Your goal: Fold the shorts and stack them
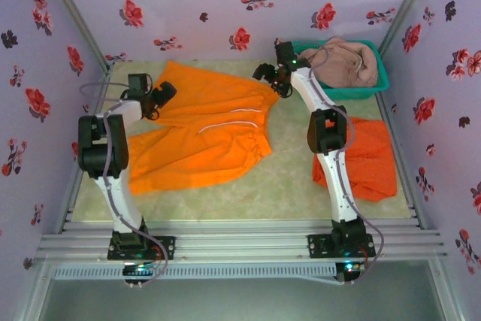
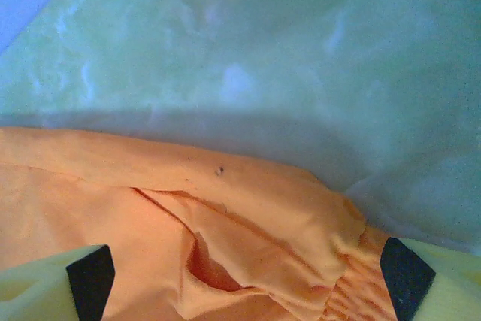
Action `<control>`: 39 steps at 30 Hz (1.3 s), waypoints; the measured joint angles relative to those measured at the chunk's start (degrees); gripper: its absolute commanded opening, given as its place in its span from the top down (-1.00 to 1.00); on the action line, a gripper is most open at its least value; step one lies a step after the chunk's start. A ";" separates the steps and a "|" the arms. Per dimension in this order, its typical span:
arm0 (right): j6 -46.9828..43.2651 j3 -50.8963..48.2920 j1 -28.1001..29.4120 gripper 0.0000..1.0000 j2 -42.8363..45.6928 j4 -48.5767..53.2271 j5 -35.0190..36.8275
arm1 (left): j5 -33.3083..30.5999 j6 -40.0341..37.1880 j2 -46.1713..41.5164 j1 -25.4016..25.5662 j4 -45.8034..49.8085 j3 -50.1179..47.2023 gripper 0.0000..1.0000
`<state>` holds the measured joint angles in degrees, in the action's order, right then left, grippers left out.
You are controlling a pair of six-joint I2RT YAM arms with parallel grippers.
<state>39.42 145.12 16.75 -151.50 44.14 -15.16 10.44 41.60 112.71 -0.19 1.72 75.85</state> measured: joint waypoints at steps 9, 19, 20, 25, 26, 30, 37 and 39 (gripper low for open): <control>-8.26 -12.92 6.78 -0.89 15.85 -0.79 1.90 | -0.96 1.42 -30.45 -0.26 7.58 -8.04 -0.99; -8.76 -44.63 17.94 -0.90 41.00 -13.03 -0.35 | 1.16 10.86 -48.61 7.72 12.76 -37.46 -0.99; -8.26 -47.78 18.14 -0.90 41.70 -13.99 -0.52 | 1.11 11.76 -49.22 9.49 12.81 -39.32 -0.99; -5.31 -66.34 19.30 -0.89 43.56 -18.05 -0.96 | -0.17 14.73 -50.60 17.35 12.37 -46.27 -0.99; -4.85 -69.00 19.56 -0.89 43.87 -18.51 -0.96 | -0.37 15.19 -50.71 17.77 12.17 -47.32 -0.99; -3.26 -78.14 21.00 -0.89 46.64 -20.37 -0.92 | -1.53 17.86 -53.88 19.69 11.98 -52.74 -0.99; -1.27 -87.91 21.62 -0.91 55.30 -23.21 -0.48 | -3.52 21.18 -63.76 20.98 11.78 -59.56 -0.99; -1.22 -89.79 21.59 -0.91 56.46 -23.30 -0.46 | -3.78 21.92 -65.37 21.00 11.15 -60.61 -0.99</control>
<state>38.20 55.33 38.35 -95.04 20.84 -15.62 6.66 63.53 47.33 20.82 12.86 15.25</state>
